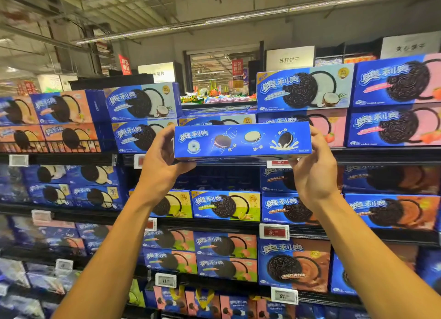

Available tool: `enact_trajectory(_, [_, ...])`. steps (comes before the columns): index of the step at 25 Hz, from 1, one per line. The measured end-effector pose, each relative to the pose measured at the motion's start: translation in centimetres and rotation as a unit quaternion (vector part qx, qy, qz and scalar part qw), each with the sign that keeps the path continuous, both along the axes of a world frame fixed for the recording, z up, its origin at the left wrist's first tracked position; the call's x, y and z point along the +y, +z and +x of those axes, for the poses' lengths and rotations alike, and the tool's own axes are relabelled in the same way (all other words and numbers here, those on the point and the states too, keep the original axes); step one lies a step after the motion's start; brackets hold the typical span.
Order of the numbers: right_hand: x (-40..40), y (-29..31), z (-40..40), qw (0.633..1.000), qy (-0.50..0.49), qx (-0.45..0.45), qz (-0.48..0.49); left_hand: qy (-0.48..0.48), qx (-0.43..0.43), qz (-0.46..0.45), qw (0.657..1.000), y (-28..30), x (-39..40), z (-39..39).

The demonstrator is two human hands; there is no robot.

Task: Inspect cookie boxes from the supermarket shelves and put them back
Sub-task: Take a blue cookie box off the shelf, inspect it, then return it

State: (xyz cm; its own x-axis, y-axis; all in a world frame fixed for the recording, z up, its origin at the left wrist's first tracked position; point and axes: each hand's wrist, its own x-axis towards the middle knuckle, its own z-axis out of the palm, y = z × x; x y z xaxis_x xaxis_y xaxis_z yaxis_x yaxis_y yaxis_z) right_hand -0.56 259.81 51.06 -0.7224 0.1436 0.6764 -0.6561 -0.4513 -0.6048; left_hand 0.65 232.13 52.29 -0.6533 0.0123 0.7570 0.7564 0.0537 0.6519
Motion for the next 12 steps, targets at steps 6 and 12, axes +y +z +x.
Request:
enact_trajectory(6, [0.5, 0.6, -0.1, 0.999, -0.004, -0.046, 0.023, -0.031, -0.04, 0.0, 0.999, 0.2, -1.2, -0.1])
enact_trajectory(12, [0.7, 1.0, 0.4, 0.978, 0.058, -0.164, 0.119, -0.063, -0.135, 0.042, 0.988, 0.4, -1.6, -0.5])
